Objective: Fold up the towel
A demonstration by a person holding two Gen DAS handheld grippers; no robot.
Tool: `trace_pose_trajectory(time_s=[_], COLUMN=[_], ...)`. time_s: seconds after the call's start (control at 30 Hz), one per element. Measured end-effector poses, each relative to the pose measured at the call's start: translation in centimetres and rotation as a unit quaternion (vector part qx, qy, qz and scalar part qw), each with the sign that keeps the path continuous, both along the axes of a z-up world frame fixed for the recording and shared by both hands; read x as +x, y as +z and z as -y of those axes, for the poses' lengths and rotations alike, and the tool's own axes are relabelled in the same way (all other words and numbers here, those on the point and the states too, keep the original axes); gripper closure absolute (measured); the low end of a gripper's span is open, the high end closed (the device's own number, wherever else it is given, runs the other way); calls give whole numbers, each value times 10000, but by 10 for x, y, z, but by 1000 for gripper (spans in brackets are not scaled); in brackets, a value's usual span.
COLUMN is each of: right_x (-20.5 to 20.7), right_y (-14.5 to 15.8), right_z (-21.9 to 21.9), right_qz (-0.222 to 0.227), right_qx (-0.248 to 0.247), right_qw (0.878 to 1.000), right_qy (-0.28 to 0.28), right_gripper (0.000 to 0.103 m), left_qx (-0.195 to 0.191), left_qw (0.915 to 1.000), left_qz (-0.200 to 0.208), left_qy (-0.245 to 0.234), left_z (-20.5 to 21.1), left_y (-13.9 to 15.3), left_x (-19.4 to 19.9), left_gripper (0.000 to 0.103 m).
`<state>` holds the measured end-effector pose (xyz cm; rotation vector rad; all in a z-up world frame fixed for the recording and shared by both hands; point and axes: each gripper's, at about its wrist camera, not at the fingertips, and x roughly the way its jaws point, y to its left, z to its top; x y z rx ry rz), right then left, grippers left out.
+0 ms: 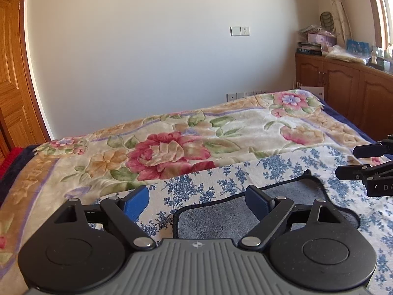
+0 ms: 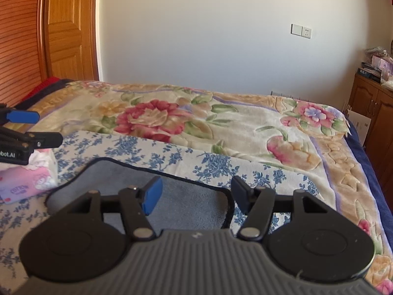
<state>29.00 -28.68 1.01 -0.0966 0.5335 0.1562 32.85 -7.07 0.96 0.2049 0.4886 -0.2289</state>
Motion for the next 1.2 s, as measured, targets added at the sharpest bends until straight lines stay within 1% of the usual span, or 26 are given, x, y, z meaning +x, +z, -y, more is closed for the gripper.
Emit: trace_pose_trajectory(time_s=[0.2,0.5,0.9,1.07,1.2], right_x=[-18,-47,-79,-97,-108], right_y=[20,37,47,49,52], right_z=[1,3,1,0,0], right_qz=[129,205,237,252,247], right_qx=[58,121,146,181,207], right_qw=[9999,9997,9995,9994,9993], right_qy=[-31,-88,-120,-153,-165], right_gripper=[40,39,39,39,38], left_qx=[-25,-61,-80,-102,-102], left_qw=[9999,9998,9995,9995,9995], left_qz=[124,185,299,303,299], left_qy=[-6,-31,-33,-5,-18], left_z=[1,-1,-7,-10,-13], left_y=[22,42,65,69,71], left_x=[-23,-54,-93,-111,-128], left_gripper=[13,12,12,11,8])
